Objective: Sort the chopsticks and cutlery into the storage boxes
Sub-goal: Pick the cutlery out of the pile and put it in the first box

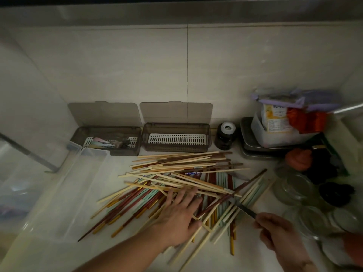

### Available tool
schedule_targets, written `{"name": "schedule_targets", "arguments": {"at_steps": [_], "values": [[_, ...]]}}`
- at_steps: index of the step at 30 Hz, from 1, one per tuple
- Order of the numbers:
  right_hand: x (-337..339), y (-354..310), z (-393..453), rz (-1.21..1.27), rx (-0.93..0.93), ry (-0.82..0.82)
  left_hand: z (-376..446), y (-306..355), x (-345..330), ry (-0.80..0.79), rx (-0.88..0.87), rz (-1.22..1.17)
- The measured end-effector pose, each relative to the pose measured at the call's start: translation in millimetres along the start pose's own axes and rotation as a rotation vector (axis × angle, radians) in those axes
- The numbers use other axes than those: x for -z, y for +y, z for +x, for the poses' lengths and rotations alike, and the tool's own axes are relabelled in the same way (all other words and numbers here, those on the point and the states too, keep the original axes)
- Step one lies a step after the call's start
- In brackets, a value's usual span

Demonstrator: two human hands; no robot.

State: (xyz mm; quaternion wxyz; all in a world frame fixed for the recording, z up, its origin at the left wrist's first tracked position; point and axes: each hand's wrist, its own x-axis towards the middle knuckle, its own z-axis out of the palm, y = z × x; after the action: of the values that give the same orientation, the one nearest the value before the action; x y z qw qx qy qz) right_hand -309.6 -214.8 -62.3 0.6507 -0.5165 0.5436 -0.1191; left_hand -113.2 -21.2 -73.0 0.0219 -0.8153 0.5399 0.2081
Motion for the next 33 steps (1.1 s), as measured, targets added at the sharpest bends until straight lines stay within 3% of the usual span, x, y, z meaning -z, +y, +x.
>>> {"name": "schedule_targets", "arguments": {"at_steps": [4,8,13,15,17,20,22,26,28,33], "values": [[10.4,-2.0,-15.0,0.053,0.088,0.125,-1.7,-3.2,0.2,0.002,0.018,0.002],[24.5,-12.7,-21.8,-0.053,0.23,0.242,-3.9,-2.2,2.2,0.038,0.028,-0.007],[29.4,-29.8,-29.0,-0.073,0.383,0.35,-5.1,8.9,12.4,0.122,0.018,-0.172],[18.4,-42.6,-40.7,-0.126,0.523,0.381,-7.3,21.2,24.2,0.167,0.037,-0.435],[-0.7,-52.6,-58.5,-0.251,0.751,0.379,-9.9,38.7,42.6,0.091,0.121,-0.923],[-36.1,-48.9,-77.4,-0.481,1.128,0.241,-8.7,49.1,62.7,-0.004,0.294,-1.537],[-60.8,-36.9,-80.3,-0.616,1.308,0.156,-10.9,44.3,71.8,0.02,0.361,-1.751],[-93.2,-20.1,-76.7,-0.897,1.43,-0.174,-22.9,15.6,73.4,0.252,0.435,-1.662],[-108.2,-23.1,-77.0,-0.991,1.477,-0.278,-29.8,-3.6,69.9,0.271,0.388,-1.497],[-146.1,-64.8,-61.2,-0.986,1.631,-0.15,-40.7,-55.9,63.9,0.177,0.217,-0.999]]}}
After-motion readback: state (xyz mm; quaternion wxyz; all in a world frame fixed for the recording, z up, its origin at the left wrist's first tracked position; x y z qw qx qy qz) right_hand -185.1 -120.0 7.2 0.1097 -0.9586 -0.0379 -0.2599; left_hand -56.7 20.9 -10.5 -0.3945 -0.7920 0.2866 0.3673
